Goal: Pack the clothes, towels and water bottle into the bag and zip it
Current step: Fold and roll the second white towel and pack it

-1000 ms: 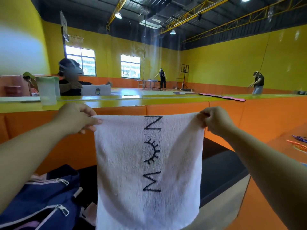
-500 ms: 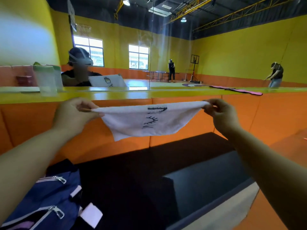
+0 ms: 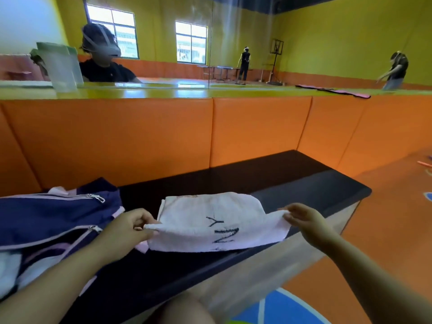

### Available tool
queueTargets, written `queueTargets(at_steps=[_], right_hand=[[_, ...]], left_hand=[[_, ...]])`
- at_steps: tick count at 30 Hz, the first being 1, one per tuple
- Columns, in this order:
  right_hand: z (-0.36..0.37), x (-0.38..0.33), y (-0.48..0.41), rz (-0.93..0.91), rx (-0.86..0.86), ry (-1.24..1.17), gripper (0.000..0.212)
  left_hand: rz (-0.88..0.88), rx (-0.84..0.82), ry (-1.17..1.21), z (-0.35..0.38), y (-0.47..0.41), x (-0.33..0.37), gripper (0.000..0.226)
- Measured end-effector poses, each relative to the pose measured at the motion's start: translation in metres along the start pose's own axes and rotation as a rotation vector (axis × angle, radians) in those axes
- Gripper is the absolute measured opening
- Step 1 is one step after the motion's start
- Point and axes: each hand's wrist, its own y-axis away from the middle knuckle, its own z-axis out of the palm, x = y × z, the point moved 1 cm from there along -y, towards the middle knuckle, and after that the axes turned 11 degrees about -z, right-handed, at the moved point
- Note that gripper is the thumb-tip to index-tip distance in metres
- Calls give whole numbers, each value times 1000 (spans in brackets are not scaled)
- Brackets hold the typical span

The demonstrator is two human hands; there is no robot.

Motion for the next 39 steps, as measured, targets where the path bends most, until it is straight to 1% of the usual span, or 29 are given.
queueTargets(at_steps=[4, 7, 10, 14, 16, 21, 25, 28, 31, 33, 34, 36, 37, 39], right_hand=[[0, 2, 15, 25, 2, -24, 12], [3, 3, 13, 18, 11, 2, 10], [8, 7, 0, 25, 61, 55, 8], [20, 12, -33, 80, 184, 107, 15], [26, 16, -53, 93, 209, 147, 15], [41, 33, -105, 115, 197, 210, 14], [52, 54, -136, 142, 150, 265, 14], [62, 68, -151, 179, 122, 287, 13], [70, 77, -160, 205, 110, 285, 17], [73, 79, -161, 225, 91, 318, 19], [74, 78, -160, 230, 87, 352, 20], [75, 73, -154, 186, 104, 436, 27], [76, 67, -149, 130, 113, 481, 32], [81, 46, -133, -32, 107, 535, 35]], left_hand=[[5, -86, 83, 3, 5, -6, 10], [-27, -89, 169, 4, 1, -9, 8], [-39, -34, 195, 7, -11, -6, 10], [-21, 85, 144, 9, -39, 1, 5], [-23, 118, 129, 10, -59, 3, 5], [-69, 165, 78, 13, -118, 0, 6], [-104, 196, -3, 24, -156, -11, 8], [-130, 212, -23, 36, -172, -16, 7], [-168, 226, -54, 45, -179, -22, 5], [-186, 226, -92, 47, -181, -26, 8], [-184, 232, -114, 47, -182, -26, 13], [-149, 262, -182, 47, -182, -26, 28], [-120, 275, -221, 47, -180, -23, 32], [-38, 261, -277, 50, -174, -15, 29]])
